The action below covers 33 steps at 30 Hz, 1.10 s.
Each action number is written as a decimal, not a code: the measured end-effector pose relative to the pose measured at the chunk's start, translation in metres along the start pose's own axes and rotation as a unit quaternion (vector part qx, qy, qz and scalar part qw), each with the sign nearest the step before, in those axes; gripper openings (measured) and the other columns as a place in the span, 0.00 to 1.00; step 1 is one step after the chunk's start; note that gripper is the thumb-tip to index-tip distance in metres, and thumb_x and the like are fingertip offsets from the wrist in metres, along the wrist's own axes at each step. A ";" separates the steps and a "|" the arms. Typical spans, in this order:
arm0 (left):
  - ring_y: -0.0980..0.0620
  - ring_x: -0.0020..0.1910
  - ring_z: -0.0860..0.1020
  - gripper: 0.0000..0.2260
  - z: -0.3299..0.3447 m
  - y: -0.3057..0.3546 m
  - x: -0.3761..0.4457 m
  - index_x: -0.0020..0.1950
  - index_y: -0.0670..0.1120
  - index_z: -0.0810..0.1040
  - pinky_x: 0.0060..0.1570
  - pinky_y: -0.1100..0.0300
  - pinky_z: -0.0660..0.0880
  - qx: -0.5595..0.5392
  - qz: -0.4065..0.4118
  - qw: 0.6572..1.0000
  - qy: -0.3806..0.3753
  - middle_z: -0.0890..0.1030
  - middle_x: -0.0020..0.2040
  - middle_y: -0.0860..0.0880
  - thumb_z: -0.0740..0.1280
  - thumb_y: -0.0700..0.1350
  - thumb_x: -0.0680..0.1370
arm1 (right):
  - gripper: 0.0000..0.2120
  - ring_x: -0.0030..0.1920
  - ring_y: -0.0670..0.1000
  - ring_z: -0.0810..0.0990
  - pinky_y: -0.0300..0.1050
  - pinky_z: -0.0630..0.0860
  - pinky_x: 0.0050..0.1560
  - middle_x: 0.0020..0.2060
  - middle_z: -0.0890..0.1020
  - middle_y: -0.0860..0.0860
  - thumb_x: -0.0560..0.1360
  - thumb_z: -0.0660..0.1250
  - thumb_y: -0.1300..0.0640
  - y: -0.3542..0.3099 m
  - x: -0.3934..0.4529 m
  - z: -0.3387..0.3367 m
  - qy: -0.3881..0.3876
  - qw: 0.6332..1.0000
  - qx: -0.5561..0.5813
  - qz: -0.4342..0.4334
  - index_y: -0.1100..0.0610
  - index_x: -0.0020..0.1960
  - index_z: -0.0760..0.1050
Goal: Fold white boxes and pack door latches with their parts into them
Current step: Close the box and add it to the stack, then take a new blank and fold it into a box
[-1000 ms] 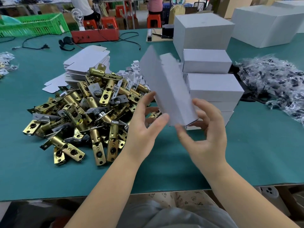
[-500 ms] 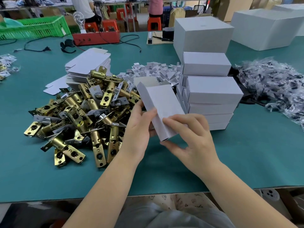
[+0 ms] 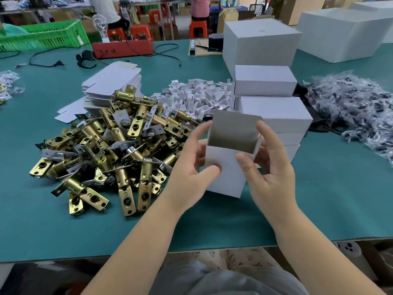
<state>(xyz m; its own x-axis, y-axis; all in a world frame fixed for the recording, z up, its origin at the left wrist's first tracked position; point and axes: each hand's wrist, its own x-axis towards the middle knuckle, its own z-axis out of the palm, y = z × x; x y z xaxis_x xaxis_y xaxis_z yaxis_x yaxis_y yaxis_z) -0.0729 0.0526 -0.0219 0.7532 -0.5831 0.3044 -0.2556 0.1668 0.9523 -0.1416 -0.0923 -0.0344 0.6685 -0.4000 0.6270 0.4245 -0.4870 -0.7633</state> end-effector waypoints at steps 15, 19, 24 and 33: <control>0.58 0.32 0.77 0.18 -0.010 -0.001 0.000 0.64 0.41 0.78 0.31 0.67 0.73 0.311 0.172 0.915 0.193 0.83 0.37 0.51 0.59 0.47 0.79 | 0.13 0.47 0.37 0.81 0.28 0.74 0.48 0.52 0.81 0.41 0.71 0.71 0.53 -0.004 0.002 -0.010 0.088 0.995 0.009 0.036 0.46 0.55 0.77; 0.54 0.27 0.73 0.18 -0.001 0.002 0.000 0.60 0.35 0.80 0.28 0.64 0.68 0.366 0.195 0.889 0.196 0.79 0.30 0.46 0.56 0.43 0.80 | 0.09 0.54 0.40 0.81 0.35 0.76 0.53 0.51 0.82 0.40 0.74 0.67 0.53 -0.004 0.002 -0.007 0.080 0.994 -0.001 0.068 0.43 0.53 0.78; 0.47 0.27 0.74 0.20 0.007 0.003 -0.002 0.61 0.32 0.78 0.27 0.56 0.71 0.407 0.177 0.877 0.182 0.77 0.29 0.44 0.56 0.44 0.79 | 0.15 0.57 0.42 0.79 0.43 0.76 0.60 0.55 0.81 0.44 0.75 0.66 0.54 -0.006 -0.001 -0.004 0.046 0.997 -0.016 0.056 0.50 0.61 0.75; 0.40 0.40 0.82 0.22 0.011 0.001 -0.005 0.62 0.32 0.78 0.41 0.59 0.74 0.418 0.165 0.874 0.183 0.84 0.45 0.37 0.55 0.45 0.79 | 0.29 0.58 0.42 0.78 0.34 0.72 0.62 0.59 0.80 0.46 0.70 0.66 0.44 -0.006 -0.003 0.000 -0.035 0.995 -0.054 0.072 0.49 0.68 0.67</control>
<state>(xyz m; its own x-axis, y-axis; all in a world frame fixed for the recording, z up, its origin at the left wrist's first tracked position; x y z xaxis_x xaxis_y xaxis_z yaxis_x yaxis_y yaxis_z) -0.0840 0.0472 -0.0225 0.6593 -0.2949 0.6916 -0.7342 -0.4508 0.5077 -0.1461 -0.0883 -0.0313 0.7607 -0.4186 0.4961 0.2544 -0.5109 -0.8211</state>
